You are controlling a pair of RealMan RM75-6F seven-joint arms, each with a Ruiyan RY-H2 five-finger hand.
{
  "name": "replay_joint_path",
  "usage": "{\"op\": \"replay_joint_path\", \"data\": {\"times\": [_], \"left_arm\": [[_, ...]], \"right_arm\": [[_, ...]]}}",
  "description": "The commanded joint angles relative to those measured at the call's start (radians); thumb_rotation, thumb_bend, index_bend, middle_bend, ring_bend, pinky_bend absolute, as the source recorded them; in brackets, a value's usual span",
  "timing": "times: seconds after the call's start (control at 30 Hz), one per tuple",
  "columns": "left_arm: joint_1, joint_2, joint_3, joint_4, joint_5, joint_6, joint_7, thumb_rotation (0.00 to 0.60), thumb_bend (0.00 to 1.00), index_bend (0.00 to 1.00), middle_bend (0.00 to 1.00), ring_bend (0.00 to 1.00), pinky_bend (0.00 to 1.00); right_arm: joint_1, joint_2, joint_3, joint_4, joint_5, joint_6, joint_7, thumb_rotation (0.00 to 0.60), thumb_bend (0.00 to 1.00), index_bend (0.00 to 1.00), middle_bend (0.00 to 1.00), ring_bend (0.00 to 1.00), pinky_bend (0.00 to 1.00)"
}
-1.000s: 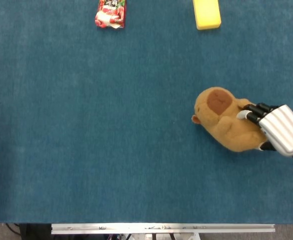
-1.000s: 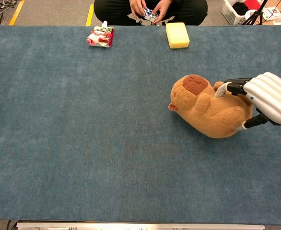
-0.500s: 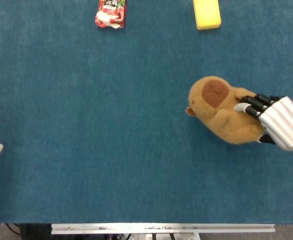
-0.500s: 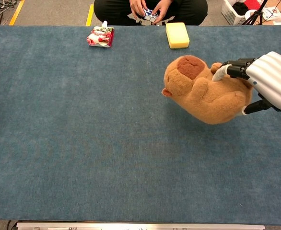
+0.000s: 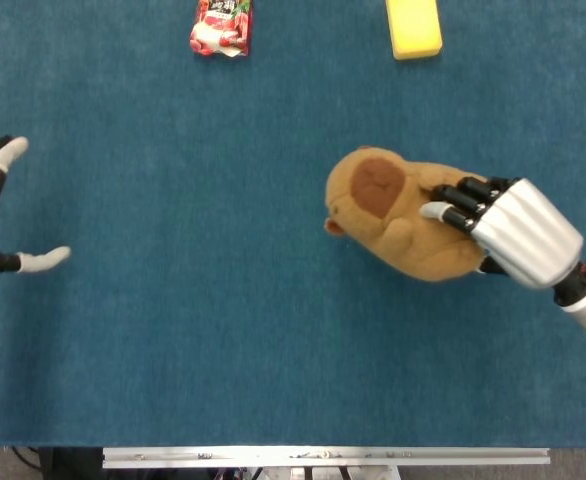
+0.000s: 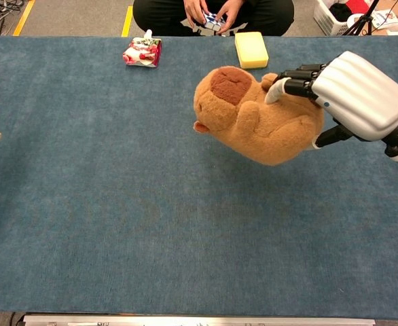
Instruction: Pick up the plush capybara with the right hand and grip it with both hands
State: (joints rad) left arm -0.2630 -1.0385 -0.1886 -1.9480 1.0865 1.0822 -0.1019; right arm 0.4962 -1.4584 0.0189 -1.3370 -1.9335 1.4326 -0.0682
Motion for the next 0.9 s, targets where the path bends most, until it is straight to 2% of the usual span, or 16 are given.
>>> {"op": "replay_joint_path", "data": {"times": [0.03, 0.13, 0.2, 0.37, 0.43, 0.63, 0.9], "left_arm": [[-0.128, 0.043, -0.086, -0.020, -0.209, -0.238, -0.136, 0.600, 0.00, 0.01, 0.00, 0.01, 0.18], [-0.188, 0.070, -0.121, 0.001, -0.277, -0.389, -0.219, 0.544, 0.00, 0.00, 0.00, 0.00, 0.17], [-0.214, 0.070, -0.140, 0.016, -0.307, -0.448, -0.267, 0.496, 0.00, 0.00, 0.00, 0.00, 0.17], [-0.266, 0.054, -0.157, 0.034, -0.338, -0.549, -0.326, 0.481, 0.00, 0.00, 0.00, 0.00, 0.17], [-0.282, 0.045, -0.168, 0.037, -0.338, -0.586, -0.352, 0.444, 0.00, 0.00, 0.00, 0.00, 0.17], [-0.308, 0.015, -0.201, 0.032, -0.316, -0.656, -0.419, 0.425, 0.00, 0.00, 0.00, 0.00, 0.17], [-0.344, -0.020, -0.182, 0.018, -0.285, -0.639, -0.405, 0.424, 0.00, 0.00, 0.00, 0.00, 0.17]], "right_arm": [[0.021, -0.010, 0.005, 0.006, -0.010, -0.008, 0.000, 0.600, 0.00, 0.79, 0.70, 0.71, 0.81], [0.037, -0.020, 0.007, 0.012, -0.015, -0.012, 0.003, 0.600, 0.00, 0.79, 0.70, 0.71, 0.81], [0.048, -0.028, 0.008, 0.020, -0.018, -0.013, 0.006, 0.600, 0.00, 0.79, 0.70, 0.71, 0.81], [0.072, -0.047, 0.007, 0.036, -0.027, -0.018, 0.013, 0.600, 0.00, 0.79, 0.70, 0.71, 0.81], [0.084, -0.056, 0.008, 0.044, -0.027, -0.022, 0.017, 0.600, 0.00, 0.79, 0.70, 0.71, 0.81], [0.113, -0.083, 0.012, 0.067, -0.030, -0.025, 0.024, 0.600, 0.00, 0.79, 0.70, 0.71, 0.81], [0.136, -0.112, 0.014, 0.096, -0.020, -0.022, 0.034, 0.600, 0.00, 0.79, 0.70, 0.71, 0.81]]}}
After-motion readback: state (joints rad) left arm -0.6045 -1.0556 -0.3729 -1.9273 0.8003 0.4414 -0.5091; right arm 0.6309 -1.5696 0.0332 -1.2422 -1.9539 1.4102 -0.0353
